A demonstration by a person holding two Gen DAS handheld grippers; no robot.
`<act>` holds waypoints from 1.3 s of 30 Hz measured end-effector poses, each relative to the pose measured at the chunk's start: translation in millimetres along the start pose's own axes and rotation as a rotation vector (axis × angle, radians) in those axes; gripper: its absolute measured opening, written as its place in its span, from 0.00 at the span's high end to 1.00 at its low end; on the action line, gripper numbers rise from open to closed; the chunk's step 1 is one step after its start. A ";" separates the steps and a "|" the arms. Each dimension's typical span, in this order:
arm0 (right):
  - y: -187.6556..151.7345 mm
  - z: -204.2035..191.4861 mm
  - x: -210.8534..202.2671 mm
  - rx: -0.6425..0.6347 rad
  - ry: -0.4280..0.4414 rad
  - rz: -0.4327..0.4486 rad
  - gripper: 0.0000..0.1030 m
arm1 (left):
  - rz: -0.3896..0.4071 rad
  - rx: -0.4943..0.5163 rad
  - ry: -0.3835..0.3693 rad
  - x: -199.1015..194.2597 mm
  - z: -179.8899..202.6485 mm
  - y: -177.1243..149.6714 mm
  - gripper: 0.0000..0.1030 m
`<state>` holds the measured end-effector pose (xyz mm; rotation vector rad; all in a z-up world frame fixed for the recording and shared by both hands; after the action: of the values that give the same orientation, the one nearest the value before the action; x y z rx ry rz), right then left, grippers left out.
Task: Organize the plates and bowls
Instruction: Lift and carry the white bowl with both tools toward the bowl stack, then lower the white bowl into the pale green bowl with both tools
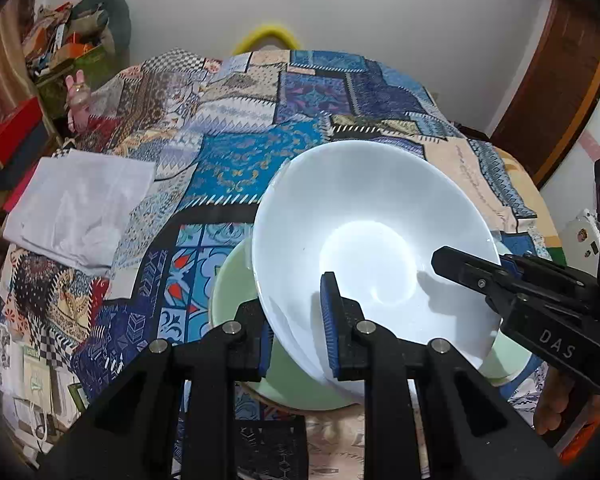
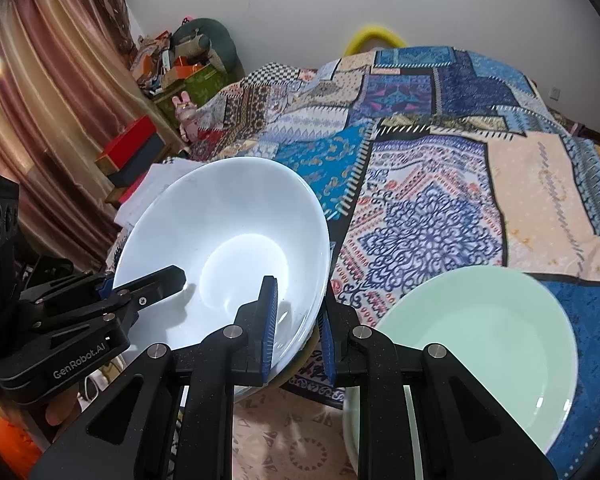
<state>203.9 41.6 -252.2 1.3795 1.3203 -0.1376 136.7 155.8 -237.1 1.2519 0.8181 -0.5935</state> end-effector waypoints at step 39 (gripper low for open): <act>-22.4 0.4 24.6 -0.019 -0.010 -0.079 0.79 | -0.070 -0.026 0.072 22.6 -25.8 -22.0 0.79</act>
<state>196.5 49.3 -283.7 1.3095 1.3652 -0.1844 127.5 176.7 -270.9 1.2307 0.9301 -0.5945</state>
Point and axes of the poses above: each gripper's, at about its wrist camera, not at the fingertips, and x roughly the way its jaws point, z to its right, y to its top, the point moved 8 cm from there along x, roughly the way its jaws point, and after that the axes turned 2 degrees about y, right-handed, at the moved point
